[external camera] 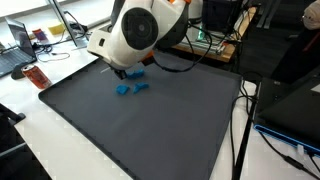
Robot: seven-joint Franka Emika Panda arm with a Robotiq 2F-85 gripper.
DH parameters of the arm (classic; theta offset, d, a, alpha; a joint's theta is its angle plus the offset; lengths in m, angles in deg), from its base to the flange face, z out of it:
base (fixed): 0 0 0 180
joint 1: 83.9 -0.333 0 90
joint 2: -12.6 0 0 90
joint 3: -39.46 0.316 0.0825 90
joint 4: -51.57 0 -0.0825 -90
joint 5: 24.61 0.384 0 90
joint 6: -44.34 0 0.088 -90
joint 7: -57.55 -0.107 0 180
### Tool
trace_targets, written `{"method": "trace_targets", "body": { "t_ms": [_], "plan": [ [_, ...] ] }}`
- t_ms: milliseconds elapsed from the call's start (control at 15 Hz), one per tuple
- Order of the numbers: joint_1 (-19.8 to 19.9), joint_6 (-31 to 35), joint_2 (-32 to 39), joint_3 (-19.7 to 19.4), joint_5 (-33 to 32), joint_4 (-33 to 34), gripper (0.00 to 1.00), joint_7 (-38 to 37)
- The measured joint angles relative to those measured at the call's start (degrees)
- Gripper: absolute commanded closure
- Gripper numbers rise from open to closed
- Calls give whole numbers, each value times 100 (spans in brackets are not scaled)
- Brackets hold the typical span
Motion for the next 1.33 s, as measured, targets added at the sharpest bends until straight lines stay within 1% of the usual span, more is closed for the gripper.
{"method": "trace_targets", "body": {
  "t_ms": [133,400,733,867,1133,1333],
  "plan": [
    [128,433,-391,82,112,-456,99,33],
    [421,1431,-1317,231,614,-1529,99,335],
    [569,2534,-2350,257,1151,-2676,99,828],
    [594,2892,-2636,263,1494,-3002,99,1137],
    [680,3621,-2984,320,2484,-3460,99,2010],
    [707,3880,-3083,350,3116,-3613,99,2533]
  ]
}}
